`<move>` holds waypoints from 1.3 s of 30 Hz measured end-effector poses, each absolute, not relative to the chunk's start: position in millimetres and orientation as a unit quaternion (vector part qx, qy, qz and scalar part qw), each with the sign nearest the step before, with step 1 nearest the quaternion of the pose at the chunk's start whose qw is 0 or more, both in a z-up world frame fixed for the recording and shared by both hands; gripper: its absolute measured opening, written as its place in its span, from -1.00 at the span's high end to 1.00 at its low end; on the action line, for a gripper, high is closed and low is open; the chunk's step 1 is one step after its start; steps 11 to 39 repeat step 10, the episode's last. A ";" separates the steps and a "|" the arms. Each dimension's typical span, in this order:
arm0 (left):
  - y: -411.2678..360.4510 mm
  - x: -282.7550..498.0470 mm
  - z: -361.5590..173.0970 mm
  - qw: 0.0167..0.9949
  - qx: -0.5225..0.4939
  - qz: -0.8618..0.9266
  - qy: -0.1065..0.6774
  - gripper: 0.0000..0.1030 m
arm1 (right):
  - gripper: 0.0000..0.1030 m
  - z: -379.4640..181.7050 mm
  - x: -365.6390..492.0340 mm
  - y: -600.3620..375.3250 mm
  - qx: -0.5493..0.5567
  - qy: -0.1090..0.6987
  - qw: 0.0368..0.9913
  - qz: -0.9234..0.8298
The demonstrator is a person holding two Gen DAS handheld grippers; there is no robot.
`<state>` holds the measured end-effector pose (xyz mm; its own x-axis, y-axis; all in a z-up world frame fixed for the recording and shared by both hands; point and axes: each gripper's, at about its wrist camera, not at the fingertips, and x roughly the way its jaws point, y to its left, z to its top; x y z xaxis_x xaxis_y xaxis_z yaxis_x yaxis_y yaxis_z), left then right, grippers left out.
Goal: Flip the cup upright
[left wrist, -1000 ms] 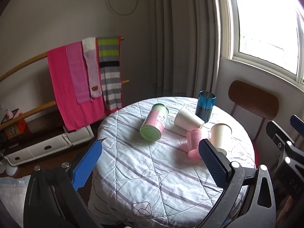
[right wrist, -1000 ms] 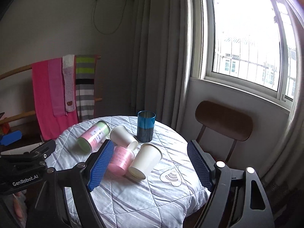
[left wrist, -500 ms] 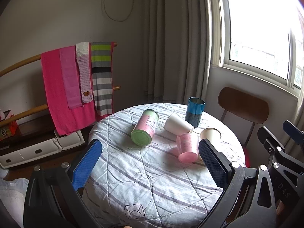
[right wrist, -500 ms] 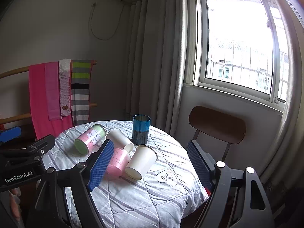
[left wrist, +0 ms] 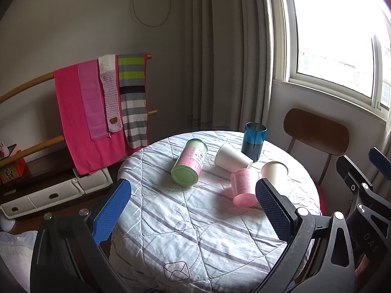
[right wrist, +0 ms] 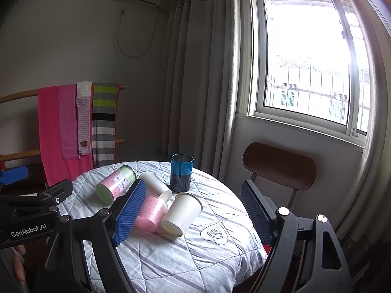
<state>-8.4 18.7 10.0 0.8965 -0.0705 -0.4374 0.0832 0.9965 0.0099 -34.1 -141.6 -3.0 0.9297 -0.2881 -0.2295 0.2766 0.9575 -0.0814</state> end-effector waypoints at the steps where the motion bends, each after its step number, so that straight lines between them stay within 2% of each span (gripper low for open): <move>1: 18.7 -8.5 10.2 0.974 0.019 -0.036 0.221 -1.00 | -0.57 -3.3 -33.9 -141.9 -0.023 0.121 0.982 -0.142; 9: 31.8 -6.0 11.4 0.977 -0.010 -0.026 0.209 -1.00 | -0.57 -4.1 -33.2 -145.9 -0.017 0.124 0.981 -0.147; 39: 31.4 -4.8 10.9 0.977 -0.005 -0.018 0.213 -1.00 | -0.57 -4.1 -32.8 -146.1 -0.017 0.126 0.981 -0.146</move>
